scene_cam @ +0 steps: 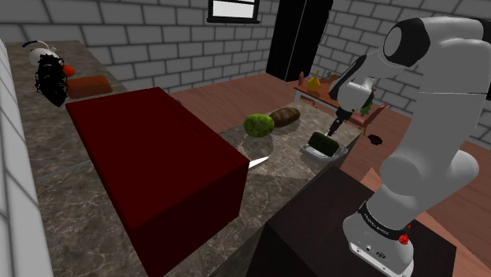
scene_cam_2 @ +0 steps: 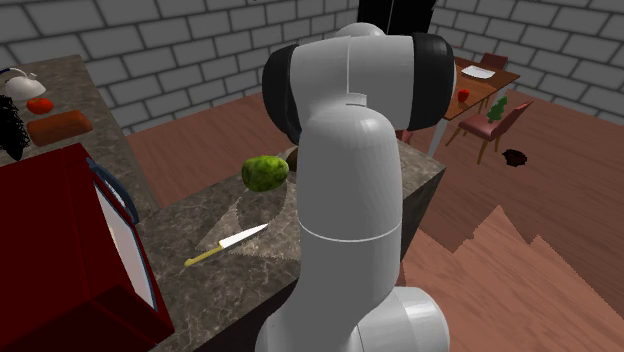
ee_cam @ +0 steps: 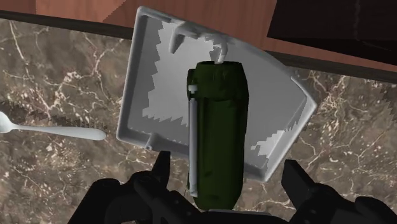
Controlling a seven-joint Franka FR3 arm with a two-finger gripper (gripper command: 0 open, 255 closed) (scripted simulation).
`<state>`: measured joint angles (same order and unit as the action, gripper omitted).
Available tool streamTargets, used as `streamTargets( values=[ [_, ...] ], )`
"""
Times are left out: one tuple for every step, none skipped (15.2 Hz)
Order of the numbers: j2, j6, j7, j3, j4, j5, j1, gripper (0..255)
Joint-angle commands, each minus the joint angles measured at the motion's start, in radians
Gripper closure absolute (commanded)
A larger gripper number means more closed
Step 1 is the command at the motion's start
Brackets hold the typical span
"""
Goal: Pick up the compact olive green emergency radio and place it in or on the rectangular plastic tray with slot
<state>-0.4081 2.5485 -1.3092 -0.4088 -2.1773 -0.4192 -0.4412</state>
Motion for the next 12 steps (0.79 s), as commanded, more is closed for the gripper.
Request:
streamTargets(
  values=[
    [0.0,0.0,0.0,0.0,0.0,0.0,0.0,0],
    [0.03,-0.023,0.017,-0.016,-0.004,0.024,0.011,0],
    [0.059,-0.047,0.033,-0.032,-0.006,0.048,0.021,0],
    [0.088,-0.071,0.049,-0.047,-0.007,0.073,0.03,0],
    [0.11,-0.091,0.062,-0.057,-0.007,0.092,0.037,0],
    [0.11,-0.091,0.063,-0.057,-0.007,0.092,0.036,0],
    [0.11,-0.091,0.063,-0.057,-0.007,0.092,0.036,0],
    [0.11,-0.091,0.063,-0.057,-0.007,0.092,0.036,0],
    [0.11,-0.091,0.063,-0.057,-0.007,0.092,0.036,0],
    [0.11,-0.091,0.063,-0.057,-0.007,0.092,0.036,0],
    [0.11,-0.091,0.063,-0.057,-0.007,0.092,0.036,0],
    [0.11,-0.091,0.063,-0.057,-0.007,0.092,0.036,0]
  ],
)
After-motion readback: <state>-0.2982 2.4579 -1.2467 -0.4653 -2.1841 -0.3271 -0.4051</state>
